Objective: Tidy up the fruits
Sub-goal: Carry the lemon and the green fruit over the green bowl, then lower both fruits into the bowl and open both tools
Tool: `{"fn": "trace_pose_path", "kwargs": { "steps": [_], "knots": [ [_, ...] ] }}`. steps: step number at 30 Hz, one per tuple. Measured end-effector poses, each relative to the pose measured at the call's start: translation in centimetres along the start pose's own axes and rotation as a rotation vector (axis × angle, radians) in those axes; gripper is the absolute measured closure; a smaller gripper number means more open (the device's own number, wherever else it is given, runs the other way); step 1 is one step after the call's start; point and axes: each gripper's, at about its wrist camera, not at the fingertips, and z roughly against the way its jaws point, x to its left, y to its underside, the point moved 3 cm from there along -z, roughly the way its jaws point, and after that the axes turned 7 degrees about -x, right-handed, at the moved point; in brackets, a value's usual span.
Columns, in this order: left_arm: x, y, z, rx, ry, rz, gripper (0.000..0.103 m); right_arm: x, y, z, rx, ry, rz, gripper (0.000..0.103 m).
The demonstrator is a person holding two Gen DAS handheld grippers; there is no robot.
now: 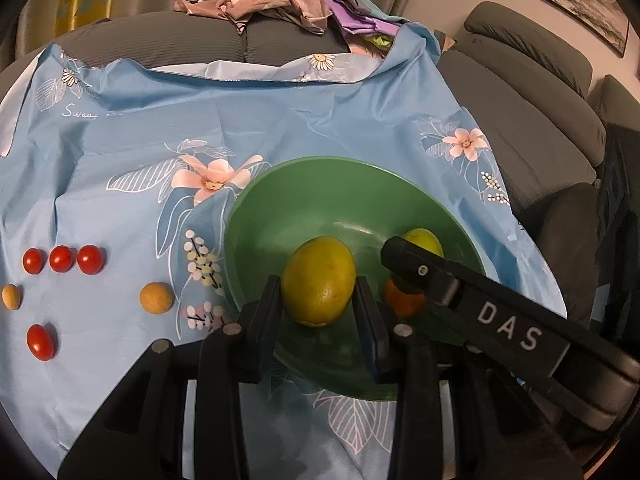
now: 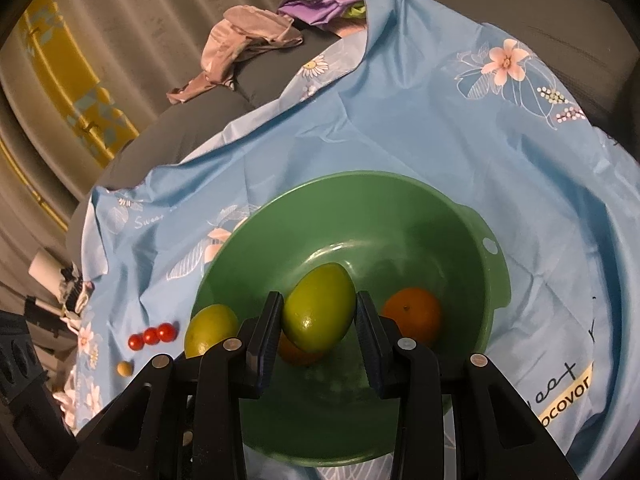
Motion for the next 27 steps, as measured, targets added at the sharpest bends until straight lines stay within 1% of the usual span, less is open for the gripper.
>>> {"fn": "trace_pose_path", "kwargs": {
  "steps": [12,23,27],
  "knots": [
    [-0.8,0.4,-0.7,0.010,0.006,-0.011,0.068,-0.3,0.2,-0.6,0.022,0.030,0.017,0.064],
    [-0.8,0.6,-1.1,0.018,0.009,-0.012,0.068,-0.2,0.2,-0.9,0.020,0.063,0.049,0.064],
    [-0.7,0.6,-1.2,0.022,0.014,0.001,0.068,0.0,0.3,-0.9,0.019,0.076,0.056,0.064]
  ]
}}
